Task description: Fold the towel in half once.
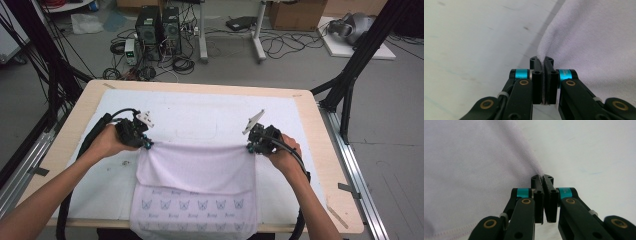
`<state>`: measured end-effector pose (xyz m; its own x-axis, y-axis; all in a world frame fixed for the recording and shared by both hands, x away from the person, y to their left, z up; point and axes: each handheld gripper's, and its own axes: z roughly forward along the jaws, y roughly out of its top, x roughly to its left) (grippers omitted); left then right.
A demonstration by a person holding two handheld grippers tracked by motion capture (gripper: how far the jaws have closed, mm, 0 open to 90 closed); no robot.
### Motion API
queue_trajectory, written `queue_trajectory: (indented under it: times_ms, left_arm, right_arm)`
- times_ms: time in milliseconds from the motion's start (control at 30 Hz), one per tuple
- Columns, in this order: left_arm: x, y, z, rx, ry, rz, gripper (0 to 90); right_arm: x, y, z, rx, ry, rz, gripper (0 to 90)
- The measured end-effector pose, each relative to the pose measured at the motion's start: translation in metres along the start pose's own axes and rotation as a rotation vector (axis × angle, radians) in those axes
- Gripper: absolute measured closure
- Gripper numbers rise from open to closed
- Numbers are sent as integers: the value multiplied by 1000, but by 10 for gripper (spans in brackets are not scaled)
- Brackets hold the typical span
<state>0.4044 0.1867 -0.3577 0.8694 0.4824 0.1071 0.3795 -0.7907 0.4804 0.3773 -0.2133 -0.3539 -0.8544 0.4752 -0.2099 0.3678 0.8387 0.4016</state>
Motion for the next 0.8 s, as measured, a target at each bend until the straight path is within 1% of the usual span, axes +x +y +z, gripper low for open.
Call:
queue_trajectory:
  times_ms: [33, 100, 133, 167, 200, 233, 267, 300, 333, 367, 400, 433, 467, 500, 533, 567, 600, 633, 667, 700, 733, 767, 800]
  left_arm:
    - [6, 6, -2, -10, 39, 4, 868]
    - [17, 17, -4, -34, 110, 0, 869]
    - [20, 22, -4, -48, 134, 6, 869]
    - [23, 25, -2, -55, 142, 23, 868]
    - [25, 25, 1, -58, 129, 35, 859]
    - [27, 24, 4, -63, 118, 45, 811]
    - [28, 23, 6, -61, 107, 48, 671]
    - [29, 20, 7, -56, 83, 43, 555]
    - [29, 17, 7, -63, 66, 50, 516]
    - [27, 14, 6, -85, 59, 63, 480]
    - [26, 10, 5, -104, 34, 67, 433]
    - [25, 8, 4, -105, 8, 76, 394]
    - [21, 6, 4, -106, -5, 91, 363]
    - [18, 4, 3, -98, -29, 119, 334]
    - [14, 3, 3, -95, -51, 137, 320]
    - [10, 2, 3, -88, -64, 166, 284]
    - [5, 1, 3, -78, -80, 187, 218]
    - [1, 0, 3, -69, -88, 210, 209]
    - [-3, -1, 4, -56, -95, 236, 212]
    - [-7, -2, 5, -51, -104, 251, 212]
    - [-10, -2, 6, -33, -114, 277, 214]
    - [-13, -3, 8, -14, -116, 297, 226]
    - [-16, -4, 9, 7, -131, 310, 239]
  right_arm:
    - [-6, 4, -2, -19, -32, 8, 884]
    - [-18, 11, -7, -69, -117, 35, 884]
    - [-24, 14, -9, -88, -154, 58, 884]
    - [-30, 17, -8, -97, -168, 73, 883]
    - [-36, 19, -6, -96, -158, 78, 880]
    - [-40, 20, -3, -93, -150, 73, 856]
    - [-41, 19, -1, -100, -147, 65, 785]
    - [-43, 17, 1, -116, -145, 81, 665]
    - [-46, 14, 2, -136, -110, 112, 617]
    - [-48, 10, 1, -149, -64, 140, 584]
    - [-49, 6, 1, -157, -43, 137, 544]
    - [-48, 2, -1, -164, -23, 133, 530]
    - [-48, -1, -2, -166, 6, 132, 509]
    - [-47, -4, -3, -170, 31, 125, 481]
    - [-46, -6, -4, -168, 50, 111, 467]
    - [-44, -8, -4, -162, 73, 100, 446]
    - [-41, -9, -4, -155, 95, 90, 432]
    - [-38, -10, -4, -147, 118, 65, 429]
    - [-34, -10, -4, -139, 143, 31, 430]
    - [-29, -10, -4, -123, 172, -2, 432]
    - [-25, -11, -3, -107, 199, -32, 432]
    - [-20, -11, -2, -89, 219, -73, 443]
    - [-16, -11, -1, -74, 248, -109, 447]
